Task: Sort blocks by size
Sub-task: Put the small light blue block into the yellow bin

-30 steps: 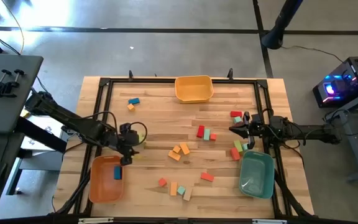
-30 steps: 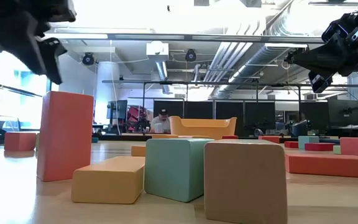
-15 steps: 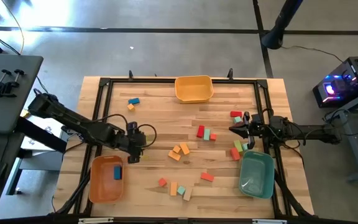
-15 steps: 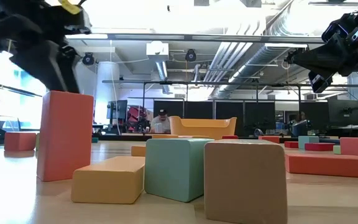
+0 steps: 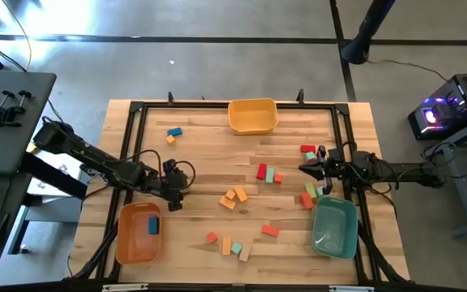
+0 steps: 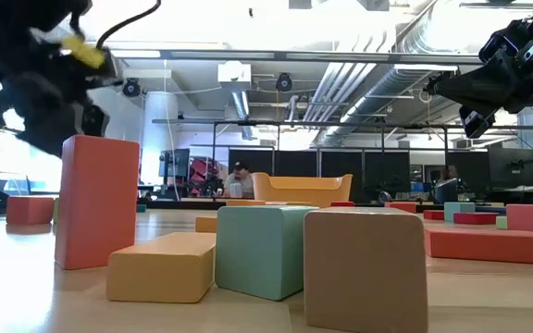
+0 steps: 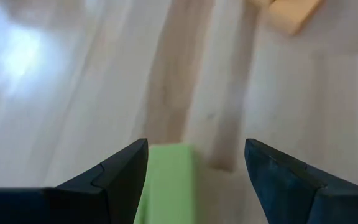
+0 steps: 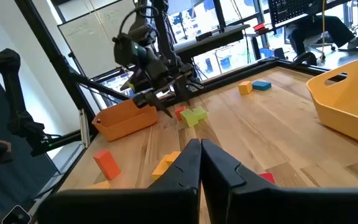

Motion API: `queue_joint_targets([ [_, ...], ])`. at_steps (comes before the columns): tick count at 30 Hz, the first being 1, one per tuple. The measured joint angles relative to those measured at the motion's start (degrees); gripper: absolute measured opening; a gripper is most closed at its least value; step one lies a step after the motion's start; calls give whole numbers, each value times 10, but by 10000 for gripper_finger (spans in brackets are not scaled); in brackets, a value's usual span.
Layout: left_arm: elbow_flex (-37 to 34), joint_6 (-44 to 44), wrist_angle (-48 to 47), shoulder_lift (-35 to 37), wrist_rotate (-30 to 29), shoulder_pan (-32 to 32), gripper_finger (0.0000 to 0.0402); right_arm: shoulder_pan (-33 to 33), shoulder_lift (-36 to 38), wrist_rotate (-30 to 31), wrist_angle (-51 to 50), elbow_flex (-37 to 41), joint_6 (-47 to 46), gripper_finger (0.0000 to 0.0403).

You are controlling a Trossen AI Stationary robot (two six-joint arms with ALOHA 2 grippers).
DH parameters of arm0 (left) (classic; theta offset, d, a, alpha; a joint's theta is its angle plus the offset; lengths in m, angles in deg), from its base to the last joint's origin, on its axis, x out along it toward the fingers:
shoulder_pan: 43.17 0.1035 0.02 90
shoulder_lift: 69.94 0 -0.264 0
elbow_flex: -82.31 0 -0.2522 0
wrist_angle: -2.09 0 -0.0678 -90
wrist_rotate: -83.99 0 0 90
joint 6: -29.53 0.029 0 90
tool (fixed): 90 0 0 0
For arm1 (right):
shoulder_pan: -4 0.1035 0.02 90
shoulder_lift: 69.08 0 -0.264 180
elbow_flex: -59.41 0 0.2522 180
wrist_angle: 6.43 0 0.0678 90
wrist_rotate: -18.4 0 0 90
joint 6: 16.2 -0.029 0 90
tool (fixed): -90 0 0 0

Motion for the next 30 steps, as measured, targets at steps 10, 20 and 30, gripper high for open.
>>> queue_joint_targets([
  [10,-48,0,45,1,53,25,250,0,0,0,0,0,0,1],
  [20,-49,3,90,0,67,25,189,0,0,0,0,0,0,1],
  [30,-21,91,206,0,66,25,184,0,0,0,0,0,0,1],
])
